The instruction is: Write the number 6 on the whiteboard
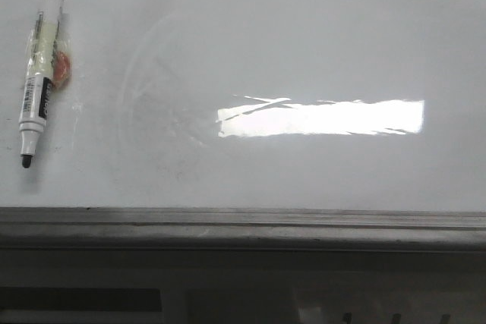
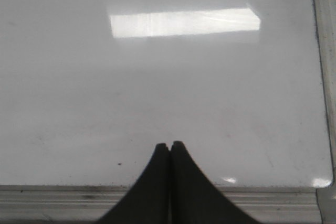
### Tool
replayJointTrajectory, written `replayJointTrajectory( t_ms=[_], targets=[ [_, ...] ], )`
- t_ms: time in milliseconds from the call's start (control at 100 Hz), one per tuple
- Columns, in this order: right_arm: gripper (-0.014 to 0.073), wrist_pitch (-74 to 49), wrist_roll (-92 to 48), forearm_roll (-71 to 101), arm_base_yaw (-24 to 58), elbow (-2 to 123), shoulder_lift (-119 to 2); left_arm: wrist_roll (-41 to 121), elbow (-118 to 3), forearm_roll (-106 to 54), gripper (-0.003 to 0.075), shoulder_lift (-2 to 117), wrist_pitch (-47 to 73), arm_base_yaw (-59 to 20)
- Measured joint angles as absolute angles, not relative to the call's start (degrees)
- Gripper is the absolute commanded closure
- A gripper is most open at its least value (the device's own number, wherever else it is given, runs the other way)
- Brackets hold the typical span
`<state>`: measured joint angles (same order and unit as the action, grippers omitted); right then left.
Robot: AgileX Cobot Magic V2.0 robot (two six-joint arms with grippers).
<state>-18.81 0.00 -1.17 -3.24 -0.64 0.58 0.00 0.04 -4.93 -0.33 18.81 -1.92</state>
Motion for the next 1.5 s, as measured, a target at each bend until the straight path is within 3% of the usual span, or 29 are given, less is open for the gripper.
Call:
replayJointTrajectory(
  t_ms=[1100,1500],
  targets=[
    [0.0657,-18.7,0.0,-1.2,-3.2,-0.6,0.6,0.0,0.0,3.8,0.0741,-0.3,16.9,-1.9],
    [0.0657,-12.2,0.0,-0.9,-3.2,-0.6,0.6,0.0,0.0,4.6,0.0741,-0.3,13.2,-1.9]
  ],
)
